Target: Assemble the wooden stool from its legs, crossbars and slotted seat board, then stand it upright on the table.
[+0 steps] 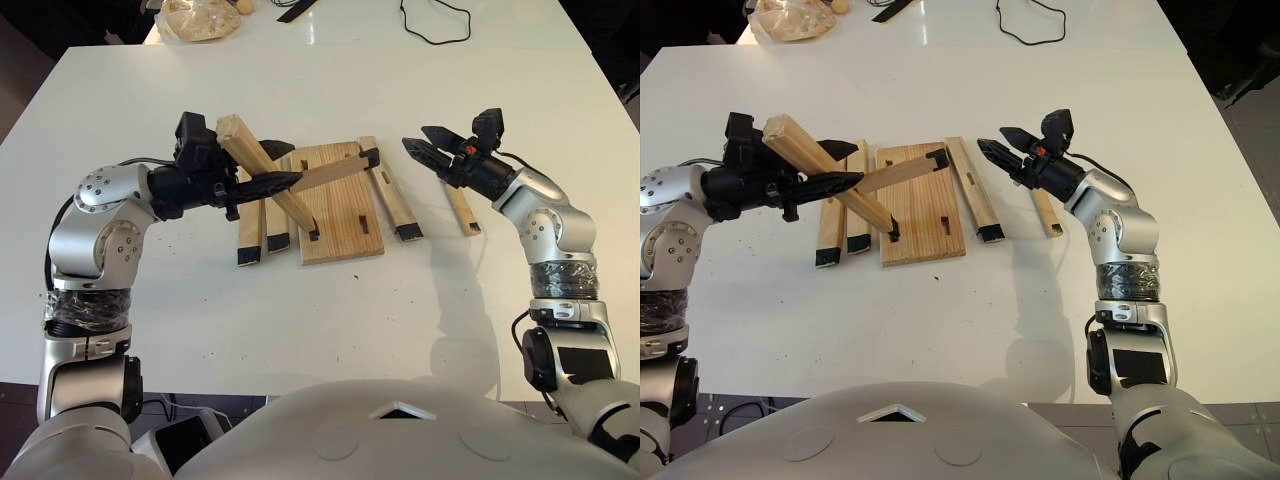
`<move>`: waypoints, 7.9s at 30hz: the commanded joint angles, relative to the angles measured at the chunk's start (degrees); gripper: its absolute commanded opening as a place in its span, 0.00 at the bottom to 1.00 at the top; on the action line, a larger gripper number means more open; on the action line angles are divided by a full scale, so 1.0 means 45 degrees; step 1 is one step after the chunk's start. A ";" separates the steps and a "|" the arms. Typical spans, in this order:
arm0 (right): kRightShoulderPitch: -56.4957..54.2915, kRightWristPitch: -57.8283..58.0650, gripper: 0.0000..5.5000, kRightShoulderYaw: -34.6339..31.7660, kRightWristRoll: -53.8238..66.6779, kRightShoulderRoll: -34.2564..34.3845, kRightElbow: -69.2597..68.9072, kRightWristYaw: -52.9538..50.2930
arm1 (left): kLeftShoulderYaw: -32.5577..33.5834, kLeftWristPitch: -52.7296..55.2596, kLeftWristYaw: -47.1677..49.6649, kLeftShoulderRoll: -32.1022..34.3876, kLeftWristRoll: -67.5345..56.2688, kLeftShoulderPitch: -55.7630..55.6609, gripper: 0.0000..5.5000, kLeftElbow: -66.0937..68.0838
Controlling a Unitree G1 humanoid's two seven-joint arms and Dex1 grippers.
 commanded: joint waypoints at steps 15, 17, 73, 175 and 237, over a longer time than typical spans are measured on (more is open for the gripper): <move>-0.0527 0.0937 0.64 -0.0443 -0.0150 0.0181 0.0313 -0.1324 | -0.0923 -0.0982 -0.0639 0.0090 0.1422 -0.0080 0.37 0.0604; -0.0543 0.0855 0.64 -0.0357 -0.0353 0.0283 0.0553 -0.1527 | -0.1112 -0.1218 -0.0742 0.0129 0.1579 -0.0142 0.37 0.0777; -0.1846 -0.4276 0.64 0.3265 -0.6160 -0.0435 0.2821 -0.0546 | -0.0150 0.2446 1.4604 -0.6619 0.6709 0.4144 0.56 -0.1407; -0.3619 0.5348 0.37 -0.0345 0.7134 0.0039 -0.5611 0.0811 | 0.0949 0.4629 0.0463 -0.0032 -0.3105 -0.1878 0.37 -0.2486; 0.1355 0.0573 0.36 0.1452 0.2085 -0.2578 -0.6435 0.3444 | 0.5933 -0.3262 1.6704 -0.8288 0.1768 0.0950 0.51 0.2585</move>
